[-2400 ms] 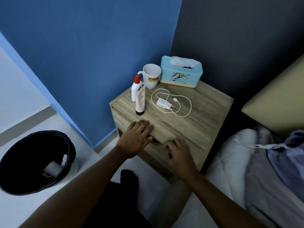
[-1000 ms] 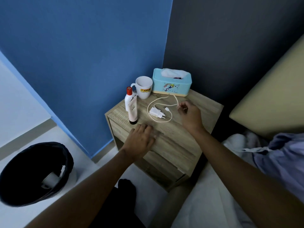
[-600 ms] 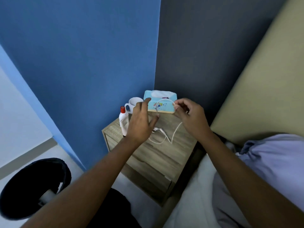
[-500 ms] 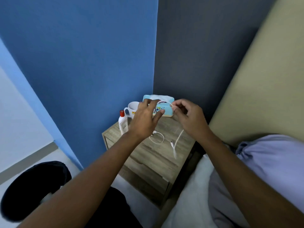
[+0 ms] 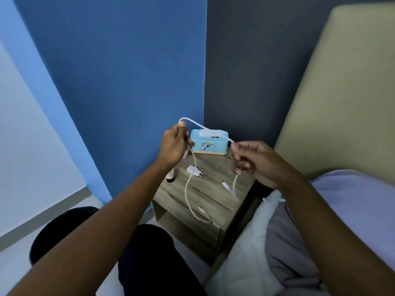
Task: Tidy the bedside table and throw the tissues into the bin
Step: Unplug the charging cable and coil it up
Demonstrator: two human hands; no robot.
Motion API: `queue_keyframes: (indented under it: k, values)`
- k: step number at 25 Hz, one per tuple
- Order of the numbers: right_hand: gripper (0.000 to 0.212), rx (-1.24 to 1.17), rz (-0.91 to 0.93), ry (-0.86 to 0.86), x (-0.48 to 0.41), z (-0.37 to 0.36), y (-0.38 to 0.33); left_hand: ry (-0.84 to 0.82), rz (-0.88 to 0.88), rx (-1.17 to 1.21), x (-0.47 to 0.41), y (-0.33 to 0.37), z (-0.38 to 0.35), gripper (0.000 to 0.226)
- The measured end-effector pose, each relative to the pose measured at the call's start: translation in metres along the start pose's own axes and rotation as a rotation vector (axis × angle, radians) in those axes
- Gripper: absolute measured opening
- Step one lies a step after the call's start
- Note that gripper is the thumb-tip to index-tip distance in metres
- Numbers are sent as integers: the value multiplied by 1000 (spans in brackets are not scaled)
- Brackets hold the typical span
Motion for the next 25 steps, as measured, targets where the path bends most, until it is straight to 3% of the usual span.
queue_keyframes:
  k: [4,8,13,15,18,20,25]
  values:
    - [26,-149,131,-150,11,-13,-43,73,179,131,5,-7,23,43]
    - [16,-191,129,-341,26,-25,-68,125,280,161,9,-11,43,42]
    - [15,-713,131,-585,34,-26,-104,204,363,40,22,-23,83,44]
    - [26,-805,131,-529,21,-29,-119,159,343,-168,28,-23,90,46]
    - [42,-560,180,-192,-11,-43,-133,24,179,-536,36,-1,87,48]
    - [45,-518,192,-82,-31,-63,-140,-85,46,-732,45,22,85,47]
    - [38,-539,195,-114,-77,-114,-145,-395,-5,-956,67,61,98,43]
Point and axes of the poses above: each hand's wrist, its own x-axis away from the middle knuckle, its own z-axis out of the back of the hand, y = z × x, the point moved 5 cm from there along -x, towards the middle knuckle, and after that the axes turned 4 degrees about z, right-handed, at the moved point
